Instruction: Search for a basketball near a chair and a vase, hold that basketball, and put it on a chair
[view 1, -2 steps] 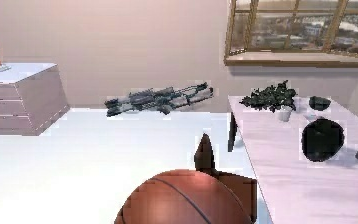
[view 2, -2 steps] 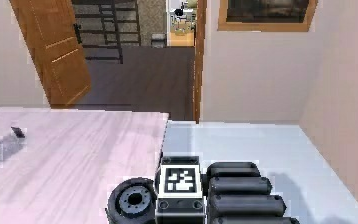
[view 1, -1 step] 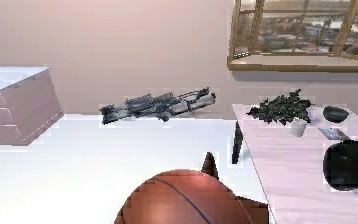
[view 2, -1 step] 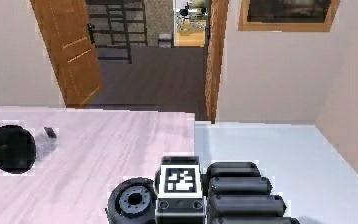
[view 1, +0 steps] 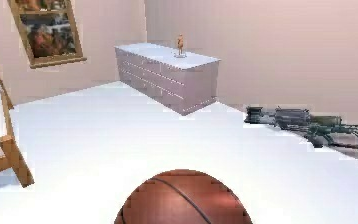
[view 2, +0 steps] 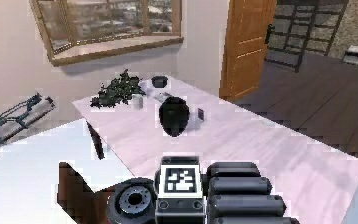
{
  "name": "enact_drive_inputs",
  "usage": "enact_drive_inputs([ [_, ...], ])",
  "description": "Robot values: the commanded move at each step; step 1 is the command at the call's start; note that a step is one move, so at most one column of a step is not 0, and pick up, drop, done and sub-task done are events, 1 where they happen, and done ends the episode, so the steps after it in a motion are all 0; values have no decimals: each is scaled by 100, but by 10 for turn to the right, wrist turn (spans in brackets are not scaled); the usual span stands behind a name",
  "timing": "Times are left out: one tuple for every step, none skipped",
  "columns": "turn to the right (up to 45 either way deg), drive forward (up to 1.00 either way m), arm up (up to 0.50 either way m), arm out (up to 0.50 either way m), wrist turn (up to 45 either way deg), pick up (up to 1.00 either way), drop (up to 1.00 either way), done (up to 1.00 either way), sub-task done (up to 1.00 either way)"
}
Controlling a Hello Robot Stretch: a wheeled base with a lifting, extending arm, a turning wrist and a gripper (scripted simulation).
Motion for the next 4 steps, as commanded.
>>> enact_drive_inputs([
  [-390, 0, 0, 0, 0, 0, 0, 0, 0],
  [0, 15, 0, 0, 0, 0, 0, 0, 0],
  [-450, 0, 0, 0, 0, 0, 0, 0, 0],
  [-450, 0, 0, 0, 0, 0, 0, 0, 0],
])
